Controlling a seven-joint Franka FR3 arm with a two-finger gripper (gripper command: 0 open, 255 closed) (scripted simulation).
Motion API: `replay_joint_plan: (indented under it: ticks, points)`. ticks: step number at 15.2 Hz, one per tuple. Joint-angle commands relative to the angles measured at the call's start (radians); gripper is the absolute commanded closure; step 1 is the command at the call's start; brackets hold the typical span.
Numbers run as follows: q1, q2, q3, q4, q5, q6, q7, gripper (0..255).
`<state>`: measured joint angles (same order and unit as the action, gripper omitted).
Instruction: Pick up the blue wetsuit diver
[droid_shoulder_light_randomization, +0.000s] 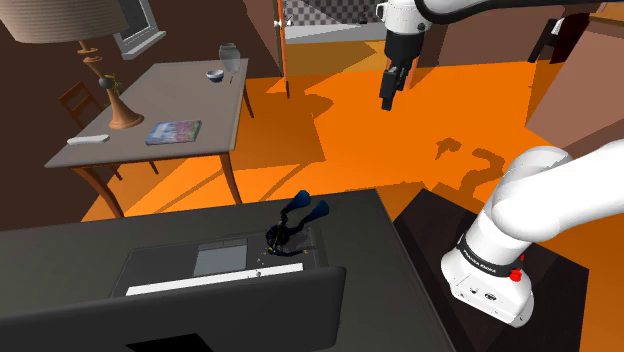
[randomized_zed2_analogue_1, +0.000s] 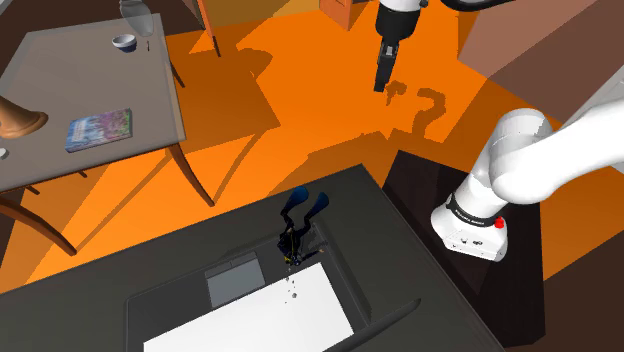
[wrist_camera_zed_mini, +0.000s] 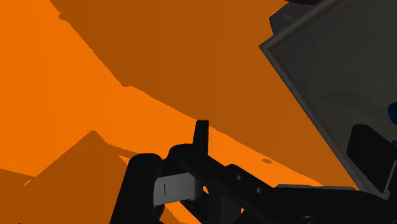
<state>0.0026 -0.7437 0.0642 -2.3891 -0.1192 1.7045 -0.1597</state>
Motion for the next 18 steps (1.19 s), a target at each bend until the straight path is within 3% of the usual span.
replay_joint_plan:
  ticks: [1,18]
  points:
    - [0.0,0.0,0.0,0.0,0.0,0.0,0.0,0]
    - [0.235,0.12,0.213,-0.252,0.15,0.479,0.047,0]
